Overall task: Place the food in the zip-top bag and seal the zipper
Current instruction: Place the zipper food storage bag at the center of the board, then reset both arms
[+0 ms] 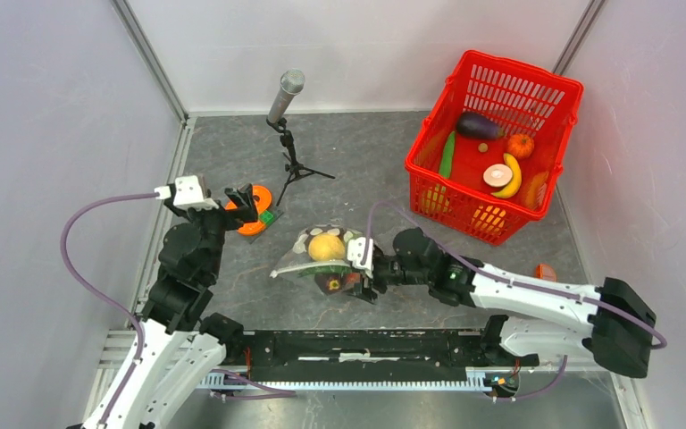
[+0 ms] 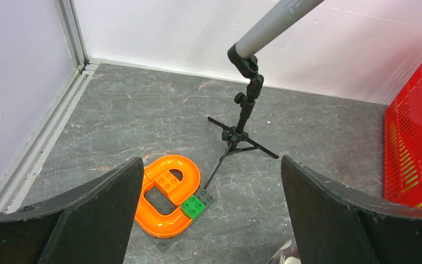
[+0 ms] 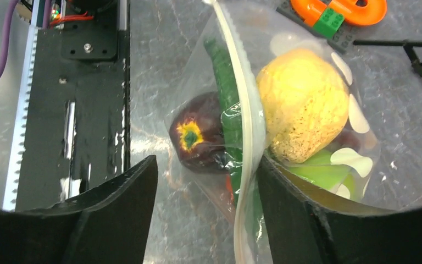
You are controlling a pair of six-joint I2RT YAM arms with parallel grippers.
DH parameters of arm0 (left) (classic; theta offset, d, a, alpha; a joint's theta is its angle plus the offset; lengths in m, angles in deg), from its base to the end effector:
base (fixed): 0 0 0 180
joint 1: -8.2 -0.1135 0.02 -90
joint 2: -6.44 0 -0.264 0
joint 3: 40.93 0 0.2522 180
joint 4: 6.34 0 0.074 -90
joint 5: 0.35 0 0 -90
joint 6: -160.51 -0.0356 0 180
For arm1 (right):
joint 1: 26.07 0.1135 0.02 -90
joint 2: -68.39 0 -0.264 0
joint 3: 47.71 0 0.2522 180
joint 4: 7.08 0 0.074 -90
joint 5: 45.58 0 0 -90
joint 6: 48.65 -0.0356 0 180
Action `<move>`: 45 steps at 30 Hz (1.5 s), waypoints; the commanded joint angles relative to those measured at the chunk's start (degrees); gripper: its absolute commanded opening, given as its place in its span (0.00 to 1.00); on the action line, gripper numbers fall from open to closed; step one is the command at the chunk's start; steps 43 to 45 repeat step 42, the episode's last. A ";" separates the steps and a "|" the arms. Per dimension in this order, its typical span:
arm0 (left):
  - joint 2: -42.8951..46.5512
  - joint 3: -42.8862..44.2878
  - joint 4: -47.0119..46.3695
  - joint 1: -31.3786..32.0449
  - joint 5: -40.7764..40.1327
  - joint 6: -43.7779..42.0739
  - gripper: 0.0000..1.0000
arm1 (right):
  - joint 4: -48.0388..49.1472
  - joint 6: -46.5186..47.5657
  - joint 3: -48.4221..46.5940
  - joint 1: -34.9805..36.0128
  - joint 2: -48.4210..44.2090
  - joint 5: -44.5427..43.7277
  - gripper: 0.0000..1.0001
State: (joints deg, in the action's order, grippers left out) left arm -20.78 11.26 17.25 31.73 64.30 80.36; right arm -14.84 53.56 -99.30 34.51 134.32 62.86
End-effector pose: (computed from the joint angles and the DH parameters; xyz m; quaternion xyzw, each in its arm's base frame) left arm 0.1161 -0.0339 0.3433 -0.0747 0.6954 -0.0537 0.7127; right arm 0.1162 0.2290 0.2515 -0.5579 0.6060 0.3471 0.4484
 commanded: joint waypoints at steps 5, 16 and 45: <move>-9.96 6.36 5.74 -0.61 1.16 4.61 1.00 | 4.30 1.40 -0.40 0.17 -15.48 -7.07 0.76; -17.99 9.75 9.27 -5.12 5.12 8.01 1.00 | -0.70 2.00 -6.65 -0.29 -19.49 -44.65 0.88; -22.52 17.77 16.83 -14.48 -1.42 17.84 1.00 | -15.58 -18.28 -22.73 -51.61 -10.36 -22.67 0.98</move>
